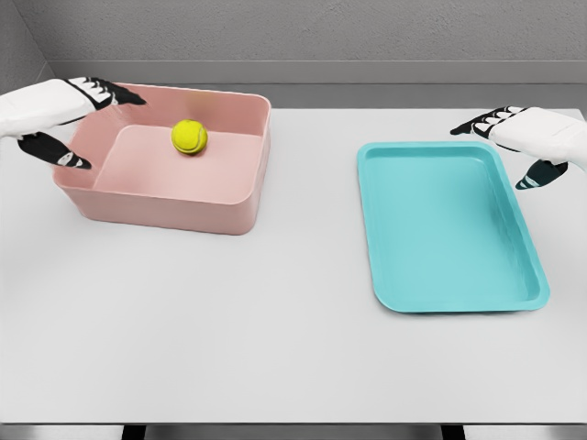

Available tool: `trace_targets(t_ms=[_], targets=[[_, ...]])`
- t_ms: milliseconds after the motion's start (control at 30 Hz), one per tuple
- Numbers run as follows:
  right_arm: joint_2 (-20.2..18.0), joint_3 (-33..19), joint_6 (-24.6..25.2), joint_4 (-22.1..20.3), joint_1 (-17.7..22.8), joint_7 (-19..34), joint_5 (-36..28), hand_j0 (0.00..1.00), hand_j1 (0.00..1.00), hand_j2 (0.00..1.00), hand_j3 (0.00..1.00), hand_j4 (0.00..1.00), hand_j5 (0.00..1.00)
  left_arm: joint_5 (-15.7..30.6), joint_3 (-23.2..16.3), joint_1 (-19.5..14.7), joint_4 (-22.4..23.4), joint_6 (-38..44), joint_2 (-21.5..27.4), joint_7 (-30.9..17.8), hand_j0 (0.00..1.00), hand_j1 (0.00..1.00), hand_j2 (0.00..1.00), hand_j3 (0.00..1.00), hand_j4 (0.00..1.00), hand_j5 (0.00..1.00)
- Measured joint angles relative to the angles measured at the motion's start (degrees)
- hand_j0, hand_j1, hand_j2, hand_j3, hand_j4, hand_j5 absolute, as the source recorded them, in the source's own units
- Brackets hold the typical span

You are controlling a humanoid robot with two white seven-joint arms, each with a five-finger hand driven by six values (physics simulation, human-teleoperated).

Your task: Put the tennis from the blue tray into the pink basket with both arms

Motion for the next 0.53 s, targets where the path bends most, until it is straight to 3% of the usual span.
trace_targets(t_ms=[200,300,533], targets=[[0.00,0.00,0.00,-0.02,0.00,0.00,0.00,1.00,1.00,1.00,1.00,1.00,1.00,0.11,1.21,0.79,-0.61,-0.01,0.42,-0.03,1.00,1.00,1.00,1.00,1.00,1.00],[0.00,0.00,0.00,-0.03,0.00,0.00,0.00,1.00,1.00,1.00,1.00,1.00,1.00,-0.01,1.29,3.87,-1.60,-0.04,0.62,-0.07,1.00,1.00,1.00,1.00,1.00,1.00],[0.00,0.00,0.00,-0.03,0.00,0.00,0.00,1.00,1.00,1.00,1.00,1.00,1.00,0.06,1.49,5.10,-4.83,-0.01,1.61,-0.11,1.00,1.00,1.00,1.00,1.00,1.00]])
